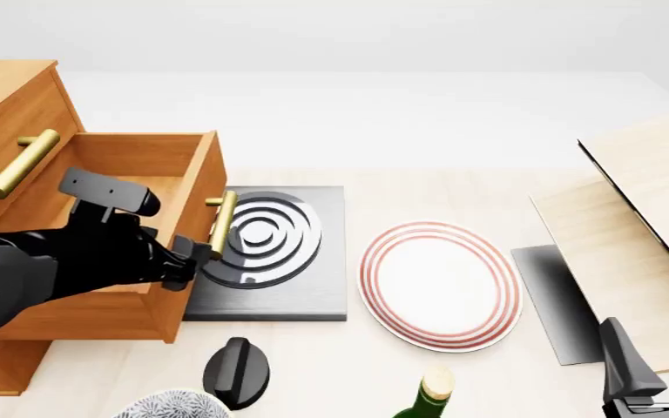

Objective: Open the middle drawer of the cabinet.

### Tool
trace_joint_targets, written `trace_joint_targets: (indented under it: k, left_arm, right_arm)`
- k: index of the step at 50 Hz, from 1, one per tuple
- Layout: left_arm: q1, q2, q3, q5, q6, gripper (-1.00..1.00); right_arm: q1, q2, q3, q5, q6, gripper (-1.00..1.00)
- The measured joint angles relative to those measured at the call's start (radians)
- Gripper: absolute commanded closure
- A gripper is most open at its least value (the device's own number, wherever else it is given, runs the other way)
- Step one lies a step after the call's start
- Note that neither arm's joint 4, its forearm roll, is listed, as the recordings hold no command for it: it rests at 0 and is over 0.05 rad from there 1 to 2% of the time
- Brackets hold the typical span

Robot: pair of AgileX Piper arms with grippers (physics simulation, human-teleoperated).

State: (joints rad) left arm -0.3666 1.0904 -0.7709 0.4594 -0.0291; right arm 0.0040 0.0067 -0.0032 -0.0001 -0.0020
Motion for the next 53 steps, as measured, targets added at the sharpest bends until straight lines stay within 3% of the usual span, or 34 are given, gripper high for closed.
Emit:
trace_joint_targets:
  k: [20,53]
  left_arm:
    - [-0.014,0.0,-0.001,0.0,-0.066,-1.0]
    - [-0.011,-0.139,-0.016,0.028,0.041,-1.0]
  right_arm:
    - [0.0,0.0,0.0,0.0,0.0,-1.0]
    - [0.0,0.0,0.0,0.0,0.0,-1.0]
